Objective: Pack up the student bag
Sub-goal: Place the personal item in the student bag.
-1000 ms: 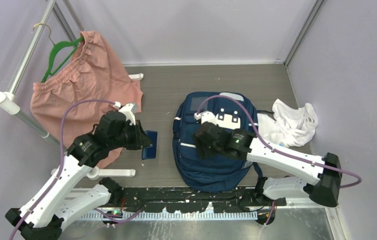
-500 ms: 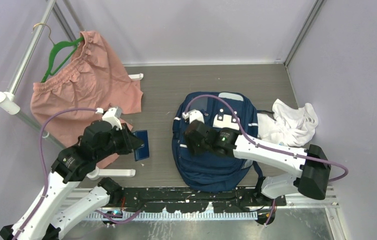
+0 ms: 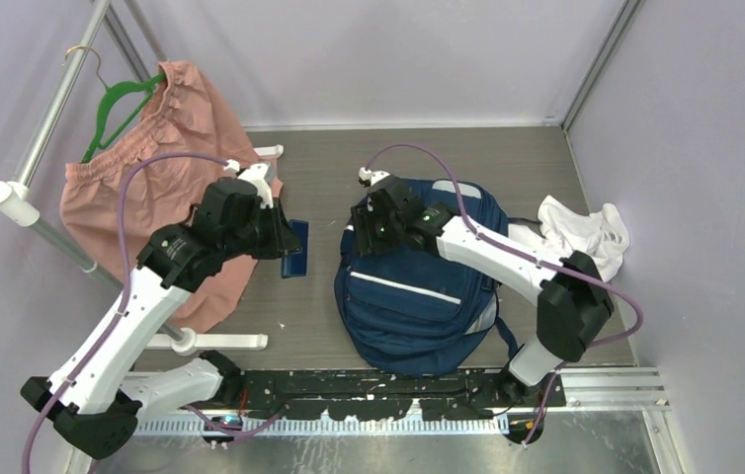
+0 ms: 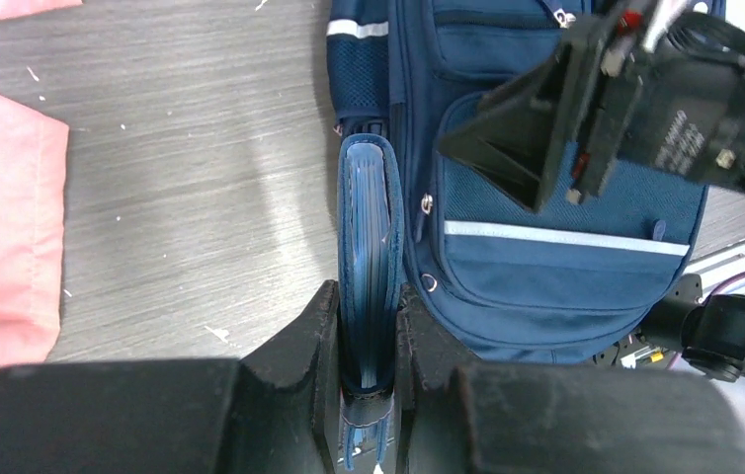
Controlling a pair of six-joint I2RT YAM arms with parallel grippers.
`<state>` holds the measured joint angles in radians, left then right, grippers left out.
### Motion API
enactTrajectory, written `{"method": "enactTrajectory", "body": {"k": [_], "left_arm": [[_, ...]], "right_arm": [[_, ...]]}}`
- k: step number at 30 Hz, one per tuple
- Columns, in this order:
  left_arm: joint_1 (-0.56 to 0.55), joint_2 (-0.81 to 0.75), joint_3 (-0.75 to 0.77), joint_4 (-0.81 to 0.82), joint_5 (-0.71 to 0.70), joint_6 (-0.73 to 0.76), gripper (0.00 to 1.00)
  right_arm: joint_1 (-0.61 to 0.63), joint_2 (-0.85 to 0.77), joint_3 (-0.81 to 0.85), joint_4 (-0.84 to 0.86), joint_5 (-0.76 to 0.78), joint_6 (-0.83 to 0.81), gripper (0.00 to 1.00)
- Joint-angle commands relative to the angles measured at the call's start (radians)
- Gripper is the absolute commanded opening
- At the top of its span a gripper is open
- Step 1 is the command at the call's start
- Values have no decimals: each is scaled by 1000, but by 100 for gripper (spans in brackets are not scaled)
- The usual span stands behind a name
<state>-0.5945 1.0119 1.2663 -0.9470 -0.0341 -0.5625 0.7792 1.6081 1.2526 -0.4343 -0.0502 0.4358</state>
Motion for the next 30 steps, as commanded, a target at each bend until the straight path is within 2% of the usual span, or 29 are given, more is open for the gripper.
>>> {"method": "enactTrajectory", "body": {"k": [1,4,11,16,18,20,21,26,27,30], "left_arm": [[12,-36,67,8,-6,43,0],[12,-90,25,10,2,23,0],[12,-217,-54,-21,8,-32,0],[12,-239,-89,-26,63,-36,0],[13,-233,-92,-37,72,-28,0],[13,-234,-100,-32,78,-30,0],[12,-238,-107,-24,85,-30,0],[13,-246,-142,10,113,-24,0],[12,-248,-153,20,123,-26,0],[12,-254,-198,73,164,-56,0]], "right_arm": [[91,-159,26,-165,203,-130,58],[209,-250,-21,-255,292,-142,65],[477,-300,-104,-357,494,-147,70],[516,-255,-126,-360,610,-186,69],[516,-239,-118,-375,648,-189,62],[516,-236,-116,-381,671,-192,48],[516,-243,-118,-378,681,-195,37],[514,-273,-121,-375,723,-201,5],[513,-281,-120,-375,730,-201,2],[499,-317,-112,-349,704,-198,1]]}}
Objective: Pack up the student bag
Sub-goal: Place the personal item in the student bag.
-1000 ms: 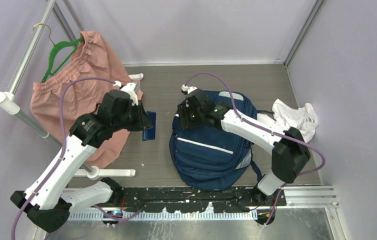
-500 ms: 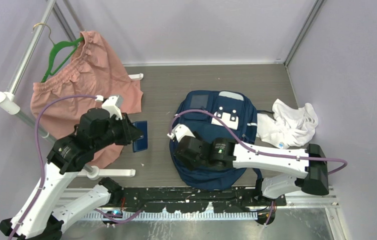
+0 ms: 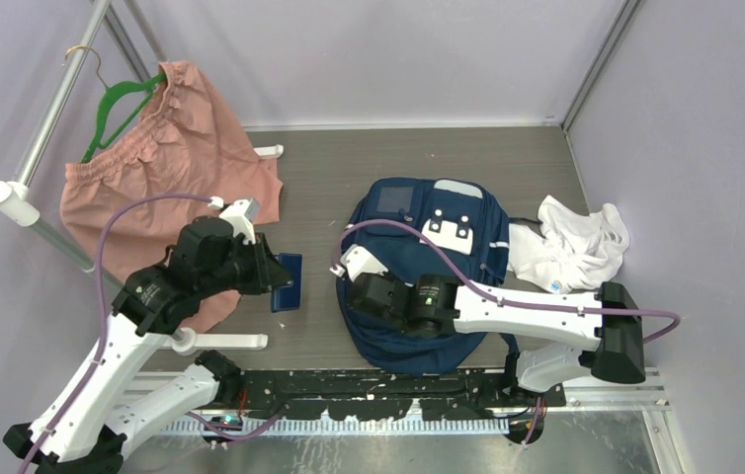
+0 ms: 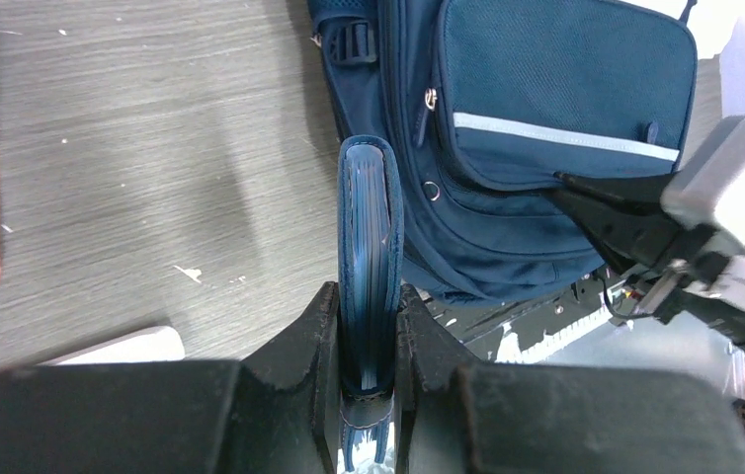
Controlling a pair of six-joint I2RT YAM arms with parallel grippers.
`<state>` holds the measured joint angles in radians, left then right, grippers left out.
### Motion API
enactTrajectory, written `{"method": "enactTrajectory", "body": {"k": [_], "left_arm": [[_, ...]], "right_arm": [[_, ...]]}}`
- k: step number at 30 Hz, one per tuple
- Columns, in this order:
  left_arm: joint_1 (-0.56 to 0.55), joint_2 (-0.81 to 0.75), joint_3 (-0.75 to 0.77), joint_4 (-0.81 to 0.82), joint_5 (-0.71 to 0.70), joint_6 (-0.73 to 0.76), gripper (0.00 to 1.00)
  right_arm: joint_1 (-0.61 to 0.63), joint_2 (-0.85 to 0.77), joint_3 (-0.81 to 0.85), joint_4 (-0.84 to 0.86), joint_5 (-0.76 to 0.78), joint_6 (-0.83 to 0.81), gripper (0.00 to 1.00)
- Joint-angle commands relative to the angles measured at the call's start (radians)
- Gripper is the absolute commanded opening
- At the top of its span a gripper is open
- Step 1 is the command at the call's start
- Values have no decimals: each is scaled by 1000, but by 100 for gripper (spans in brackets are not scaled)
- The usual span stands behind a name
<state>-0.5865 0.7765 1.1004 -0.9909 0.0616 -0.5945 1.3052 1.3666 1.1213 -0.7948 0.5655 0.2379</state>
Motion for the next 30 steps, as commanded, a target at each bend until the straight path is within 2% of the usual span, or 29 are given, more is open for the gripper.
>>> {"method": "enactTrajectory", "body": {"k": [1,5,9,16,20,25,30], "left_arm": [[4,-19,-47,135,88,-40,0],[4,-10,-107,222,147,-122,0],[2,-6,-151,296,152,-198,0],[4,62,-45,266,69,-194,0],[6,122,16,276,83,-198,0],[20,182,83,245,11,-227,0],[21,177,-6,389,40,-389,0]], "right_arm": [[-38,-91,21,28,63,2,1],[-101,-134,41,91,-101,18,1],[-177,-102,94,137,-234,44,1],[-340,74,260,222,-495,185,1],[-405,173,366,262,-538,262,1],[-474,231,441,263,-630,286,1],[-484,188,412,200,-639,239,1]]}}
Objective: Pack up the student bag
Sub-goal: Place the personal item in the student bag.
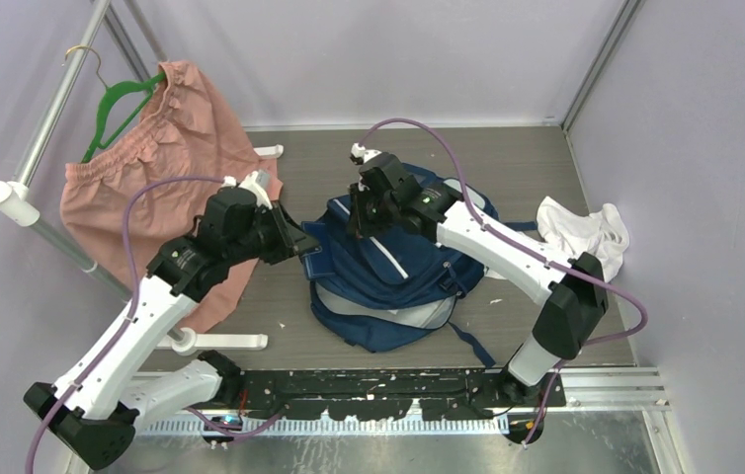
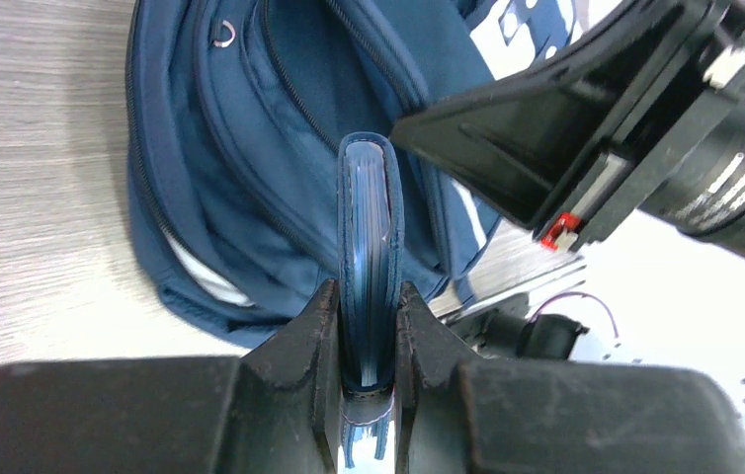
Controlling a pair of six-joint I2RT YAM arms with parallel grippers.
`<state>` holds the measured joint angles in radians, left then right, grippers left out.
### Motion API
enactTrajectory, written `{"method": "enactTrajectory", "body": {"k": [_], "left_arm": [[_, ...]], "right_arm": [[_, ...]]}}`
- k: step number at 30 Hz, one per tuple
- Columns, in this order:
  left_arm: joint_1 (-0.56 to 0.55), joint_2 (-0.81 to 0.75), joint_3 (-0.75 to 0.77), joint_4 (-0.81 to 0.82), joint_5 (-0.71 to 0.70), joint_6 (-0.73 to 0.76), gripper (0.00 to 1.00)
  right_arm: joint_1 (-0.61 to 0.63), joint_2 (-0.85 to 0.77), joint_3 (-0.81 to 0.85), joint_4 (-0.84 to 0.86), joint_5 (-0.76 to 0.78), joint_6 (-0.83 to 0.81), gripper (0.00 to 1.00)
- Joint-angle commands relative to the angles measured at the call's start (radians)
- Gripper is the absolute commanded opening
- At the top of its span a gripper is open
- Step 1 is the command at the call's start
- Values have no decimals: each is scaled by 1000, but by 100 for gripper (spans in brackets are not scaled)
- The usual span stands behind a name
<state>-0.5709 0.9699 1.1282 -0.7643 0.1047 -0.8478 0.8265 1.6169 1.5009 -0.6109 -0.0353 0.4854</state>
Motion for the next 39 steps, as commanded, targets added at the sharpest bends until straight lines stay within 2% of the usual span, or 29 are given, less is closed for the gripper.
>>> {"method": "enactTrajectory", "body": {"k": [1,5,10,14,16,21,29,39], "left_arm": [[5,-19,-61,198,-10,-174,0],[8,-19,-186,406,18,-306,0],[8,24,-190,448,27,-370,0],[8,26,-244,570,67,-425,0],[8,25,-260,581,70,-447,0],[-9,52,-310,631,51,-471,0],[-58,92,-424,807,-32,-493,0],[-151,272,-447,1062,-96,-482,0]], "right_arm": [[-9,-73,18,18,-37,-8,1],[-9,-131,-60,75,-30,10,1],[-9,-161,-77,70,-8,3,1],[-10,-164,-83,77,-11,0,1],[-11,-161,-83,78,-16,-1,1],[-10,-155,-82,104,-52,15,1],[-10,-176,-101,146,-109,49,1],[-10,-185,-92,147,-124,54,1]]}}
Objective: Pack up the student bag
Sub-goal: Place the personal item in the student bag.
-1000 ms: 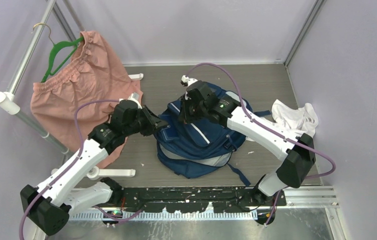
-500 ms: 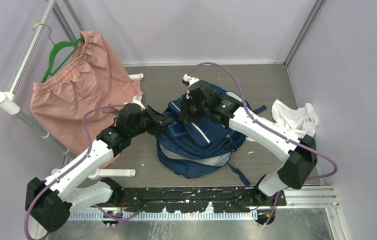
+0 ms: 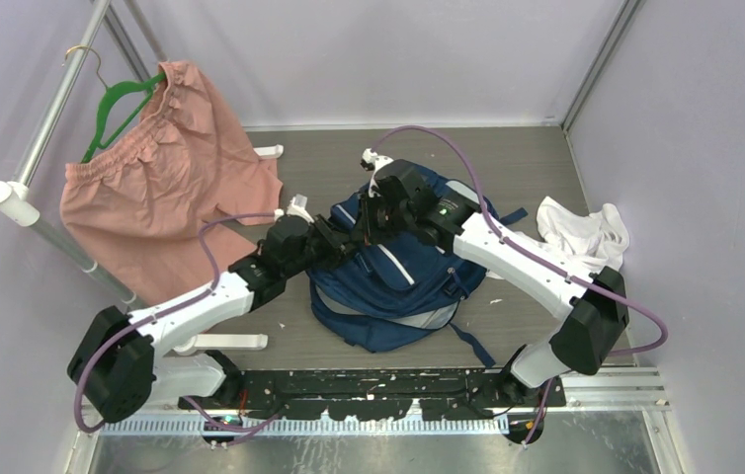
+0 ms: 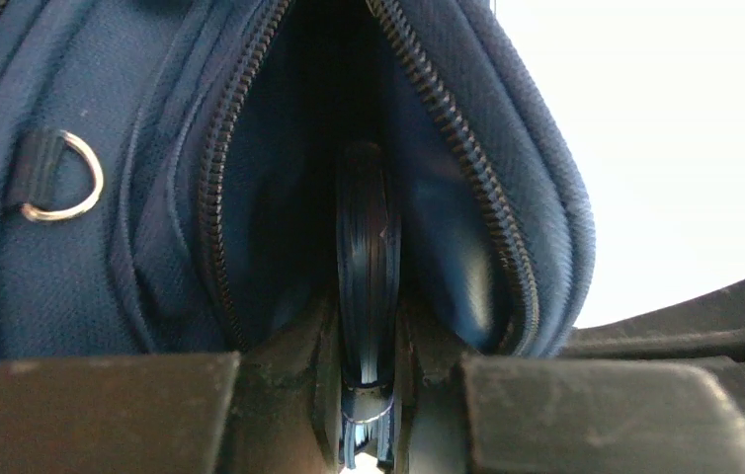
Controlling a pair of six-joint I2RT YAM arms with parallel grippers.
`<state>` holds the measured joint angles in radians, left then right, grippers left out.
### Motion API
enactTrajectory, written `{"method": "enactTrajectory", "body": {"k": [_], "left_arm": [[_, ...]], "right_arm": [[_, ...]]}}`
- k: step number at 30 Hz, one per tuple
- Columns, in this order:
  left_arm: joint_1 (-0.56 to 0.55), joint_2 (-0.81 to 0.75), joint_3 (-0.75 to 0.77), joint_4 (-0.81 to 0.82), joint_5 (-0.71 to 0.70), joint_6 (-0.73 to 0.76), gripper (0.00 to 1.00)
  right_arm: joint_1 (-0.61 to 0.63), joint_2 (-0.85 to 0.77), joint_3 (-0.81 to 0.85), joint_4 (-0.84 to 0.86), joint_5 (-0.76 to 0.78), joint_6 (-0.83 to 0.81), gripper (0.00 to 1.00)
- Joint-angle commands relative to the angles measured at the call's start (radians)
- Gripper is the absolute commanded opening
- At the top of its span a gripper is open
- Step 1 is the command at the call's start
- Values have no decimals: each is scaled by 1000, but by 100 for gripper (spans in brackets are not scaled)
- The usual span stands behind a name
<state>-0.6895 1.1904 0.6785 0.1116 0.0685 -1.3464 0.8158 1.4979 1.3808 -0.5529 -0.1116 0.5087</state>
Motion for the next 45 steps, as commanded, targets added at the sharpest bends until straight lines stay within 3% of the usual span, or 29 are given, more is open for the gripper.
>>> {"method": "enactTrajectory", "body": {"k": [1,5,7,11,13,16,27,29,34,37,41,42,44,45], "left_arm": [[-41,70,-1,216,-82,25,0],[-51,138,28,192,-74,69,1],[-54,141,48,145,-26,85,19],[-60,83,93,-41,-57,93,42],[-61,38,105,-137,-85,92,59],[-61,-28,112,-249,-119,87,70],[-64,-291,23,-402,-186,77,71],[-64,-314,19,-434,-190,73,64],[-63,-367,9,-518,-279,60,31],[-49,-421,59,-609,-384,107,27],[7,-469,158,-729,-427,215,28],[36,-470,182,-755,-409,241,30],[99,-456,227,-788,-338,298,35],[129,-441,245,-794,-280,324,39]], "right_arm": [[0,-66,28,90,-48,31,1],[1,-70,30,80,-39,23,1],[2,-75,27,63,-18,10,1],[0,-78,23,55,2,0,1],[0,-77,18,56,6,-1,1],[-1,-73,9,63,8,2,1],[-8,-65,-25,93,-3,24,1],[-7,-64,-28,97,-9,28,1],[-7,-64,-28,91,-16,26,1],[7,-39,3,8,-38,-46,1],[71,30,-2,-138,6,-122,1],[82,42,-22,-139,7,-123,5],[103,55,-53,-131,-9,-124,32],[113,51,-65,-124,-8,-127,38]]}}
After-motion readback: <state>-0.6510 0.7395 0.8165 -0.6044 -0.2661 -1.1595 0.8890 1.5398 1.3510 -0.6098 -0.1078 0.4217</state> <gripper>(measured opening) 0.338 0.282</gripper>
